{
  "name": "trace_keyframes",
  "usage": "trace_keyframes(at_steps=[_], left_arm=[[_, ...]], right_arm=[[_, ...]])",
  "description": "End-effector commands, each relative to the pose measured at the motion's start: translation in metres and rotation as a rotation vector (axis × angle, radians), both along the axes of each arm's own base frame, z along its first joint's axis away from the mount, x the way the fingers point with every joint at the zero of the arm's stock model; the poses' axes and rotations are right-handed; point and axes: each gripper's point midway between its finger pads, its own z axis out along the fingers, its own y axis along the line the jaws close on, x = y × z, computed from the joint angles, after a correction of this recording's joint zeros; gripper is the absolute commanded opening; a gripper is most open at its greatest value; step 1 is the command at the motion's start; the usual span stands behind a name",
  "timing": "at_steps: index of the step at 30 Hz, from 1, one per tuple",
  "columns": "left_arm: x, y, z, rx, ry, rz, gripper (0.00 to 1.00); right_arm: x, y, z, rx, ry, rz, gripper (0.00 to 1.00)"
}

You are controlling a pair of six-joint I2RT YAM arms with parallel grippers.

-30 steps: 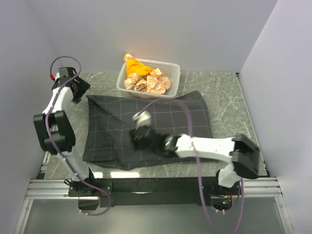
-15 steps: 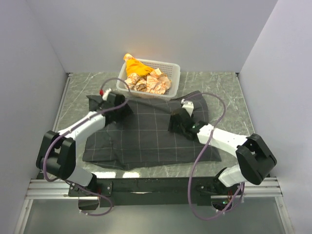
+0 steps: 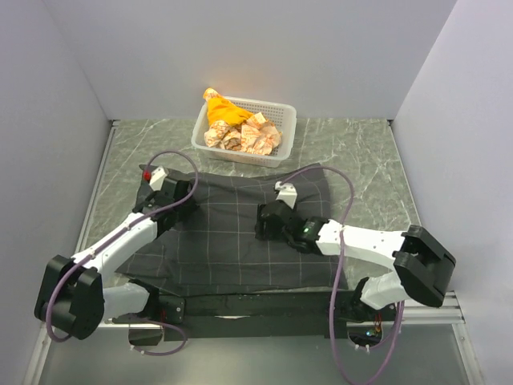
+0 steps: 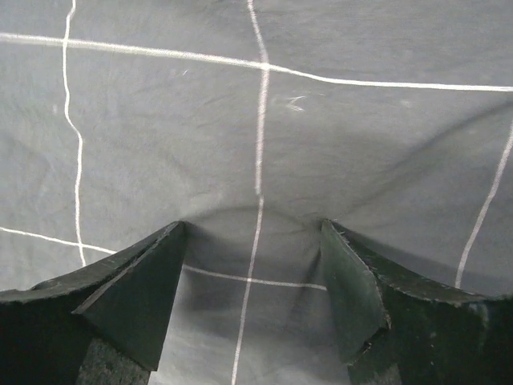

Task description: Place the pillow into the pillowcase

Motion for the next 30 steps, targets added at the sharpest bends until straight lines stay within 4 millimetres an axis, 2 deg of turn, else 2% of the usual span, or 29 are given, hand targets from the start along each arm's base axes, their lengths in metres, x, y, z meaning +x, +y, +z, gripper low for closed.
trace_keyframes(at_steps=[1,2,4,6,7,8,9,10,11,13,14,16,17,19,20,22,24,25,26,28,30], left_arm=[[0.001,-0.002,0.006,0.014,0.039,-0.1,0.52],[0.002,-0.006,0.01,0.015,0.035,-0.131,0.55],[0.009,-0.014,0.027,-0.005,-0.007,-0.168,0.61],[0.012,-0.017,0.045,-0.009,-0.052,-0.197,0.73],[0.015,-0.019,0.065,-0.021,-0.106,-0.207,0.79],[0.014,-0.019,0.073,-0.015,-0.126,-0.22,0.83],[0.013,-0.018,0.082,-0.017,-0.147,-0.225,0.86],[0.01,-0.018,0.098,-0.022,-0.188,-0.231,0.9],[0.008,-0.017,0.105,-0.013,-0.205,-0.247,0.99],[0.001,-0.016,0.12,-0.014,-0.237,-0.273,0.99],[-0.003,-0.015,0.123,-0.008,-0.244,-0.278,0.99],[-0.013,-0.01,0.129,-0.01,-0.267,-0.273,0.99],[-0.016,-0.009,0.129,-0.008,-0.274,-0.285,0.99],[-0.028,-0.009,0.126,-0.022,-0.284,-0.301,1.0],[-0.031,-0.007,0.125,-0.019,-0.289,-0.305,0.99],[-0.041,-0.004,0.123,-0.029,-0.306,-0.302,0.99],[-0.048,-0.004,0.121,-0.045,-0.327,-0.311,1.0],[-0.053,-0.003,0.118,-0.057,-0.348,-0.313,0.99],[-0.055,-0.007,0.12,-0.082,-0.361,-0.323,0.99],[-0.06,-0.011,0.129,-0.101,-0.403,-0.349,1.0],[-0.059,-0.007,0.131,-0.095,-0.408,-0.324,0.99]], right_arm=[[0.004,-0.029,-0.01,0.025,0.099,-0.045,0.75],[0.012,-0.045,-0.016,0.017,0.11,-0.088,0.75],[0.019,-0.054,-0.016,0.025,0.11,-0.095,0.77],[0.024,-0.057,-0.007,0.031,0.092,-0.087,0.8],[0.025,-0.056,0.001,0.044,0.07,-0.082,0.83],[0.026,-0.055,0.018,0.084,0.033,-0.077,0.87],[0.024,-0.056,0.025,0.092,0.021,-0.069,0.99],[0.026,-0.057,0.037,0.104,-0.002,-0.071,1.0],[0.026,-0.06,0.055,0.127,-0.04,-0.074,1.0],[0.023,-0.07,0.07,0.124,-0.079,-0.086,1.0],[0.02,-0.075,0.09,0.162,-0.129,-0.089,1.0],[0.015,-0.084,0.1,0.177,-0.165,-0.092,1.0],[0.011,-0.089,0.114,0.208,-0.201,-0.095,1.0],[0.005,-0.099,0.116,0.197,-0.212,-0.102,1.0],[0.001,-0.105,0.124,0.212,-0.238,-0.113,1.0],[-0.005,-0.116,0.12,0.205,-0.242,-0.134,1.0],[-0.011,-0.125,0.127,0.238,-0.283,-0.151,1.0],[-0.013,-0.129,0.122,0.236,-0.286,-0.16,1.0],[-0.015,-0.132,0.126,0.258,-0.305,-0.17,1.0],[-0.016,-0.136,0.121,0.261,-0.315,-0.182,1.0],[-0.017,-0.137,0.122,0.268,-0.32,-0.183,1.0]])
